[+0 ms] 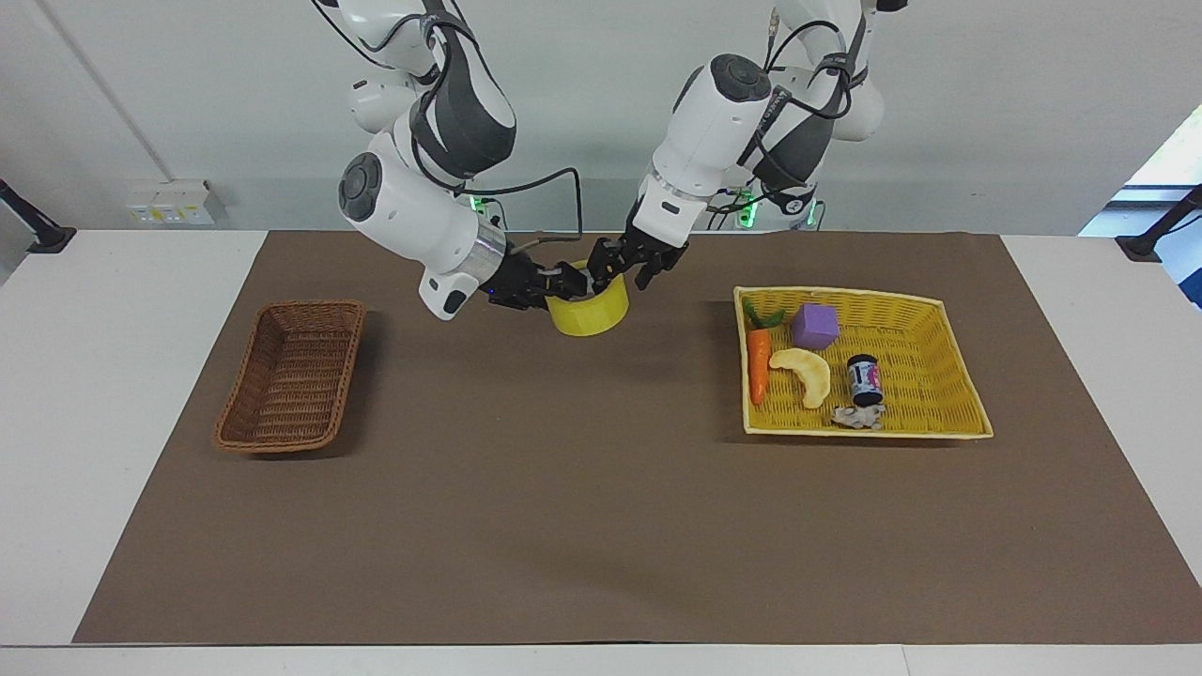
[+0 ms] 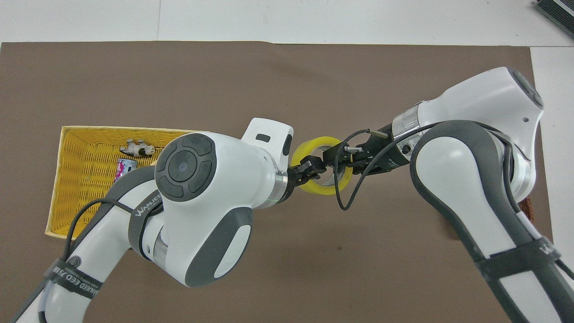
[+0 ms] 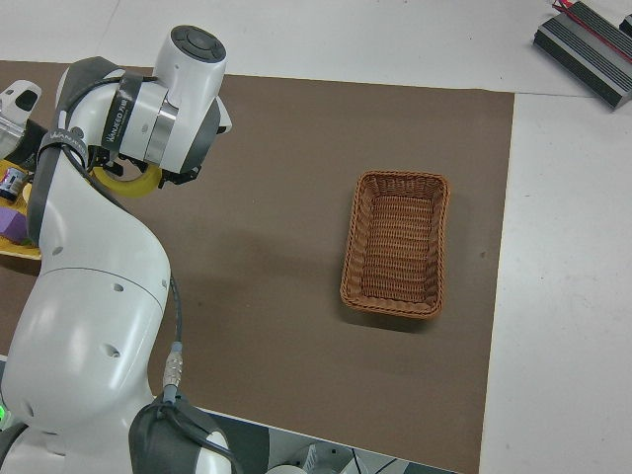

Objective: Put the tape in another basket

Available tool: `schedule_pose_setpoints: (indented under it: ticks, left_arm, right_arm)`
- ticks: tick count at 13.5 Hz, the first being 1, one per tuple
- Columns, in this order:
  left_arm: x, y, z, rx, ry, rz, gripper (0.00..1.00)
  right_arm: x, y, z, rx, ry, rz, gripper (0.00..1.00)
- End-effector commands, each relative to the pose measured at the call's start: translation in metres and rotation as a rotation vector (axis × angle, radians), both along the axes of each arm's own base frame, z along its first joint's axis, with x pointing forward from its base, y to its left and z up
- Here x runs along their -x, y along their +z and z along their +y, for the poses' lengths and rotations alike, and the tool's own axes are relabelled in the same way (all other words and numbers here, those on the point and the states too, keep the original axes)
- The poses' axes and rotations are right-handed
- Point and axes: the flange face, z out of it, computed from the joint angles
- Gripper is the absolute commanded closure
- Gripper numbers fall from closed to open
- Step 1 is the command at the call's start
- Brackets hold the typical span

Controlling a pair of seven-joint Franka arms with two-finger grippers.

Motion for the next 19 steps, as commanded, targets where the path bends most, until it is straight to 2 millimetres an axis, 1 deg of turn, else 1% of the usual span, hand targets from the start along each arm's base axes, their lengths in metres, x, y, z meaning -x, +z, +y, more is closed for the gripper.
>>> schedule_pose_setpoints:
  ticks: [1, 3, 5, 7, 10, 13, 16, 17, 18, 19]
  left_arm:
    - [0.013, 0.034, 0.003, 0.044, 0.015, -0.054, 0.0]
    - [0.013, 0.038, -0.004, 0.069, 0.038, -0.076, 0.0]
    - [0.011, 0.039, -0.004, 0.079, 0.048, -0.085, 0.0]
    - [0.014, 0.037, -0.003, 0.062, 0.025, -0.078, 0.0]
    - [0.018, 0.031, -0.001, 0.011, -0.024, -0.053, 0.0]
    - [0.024, 0.025, 0.001, -0.05, -0.15, -0.046, 0.0]
    - [0.022, 0.031, 0.001, -0.092, -0.22, -0.077, 0.0]
    - [0.018, 0.033, 0.0, -0.078, -0.205, -0.095, 0.0]
    - [0.01, 0.031, 0.003, -0.069, -0.191, -0.114, 0.0]
    - [0.002, 0.006, -0.005, -0.083, -0.185, -0.086, 0.0]
  right_arm:
    - [0.0, -0.018, -0.027, 0.029, 0.023, 0.005, 1.0]
    - [0.001, -0.02, -0.027, 0.033, 0.025, 0.006, 1.0]
    - [0.001, -0.02, -0.027, 0.036, 0.026, 0.005, 1.0]
    - [0.001, -0.019, -0.027, 0.036, 0.026, 0.004, 1.0]
    - [0.001, -0.019, -0.025, 0.037, 0.029, 0.004, 1.0]
    - [0.001, -0.019, -0.026, 0.038, 0.028, 0.003, 1.0]
    - [0.002, -0.02, -0.025, 0.038, 0.029, 0.005, 1.0]
    - [0.002, -0.019, -0.024, 0.038, 0.03, 0.004, 1.0]
    - [0.002, -0.02, -0.023, 0.039, 0.029, 0.005, 1.0]
    - [0.002, -0.02, -0.022, 0.04, 0.03, 0.005, 1.0]
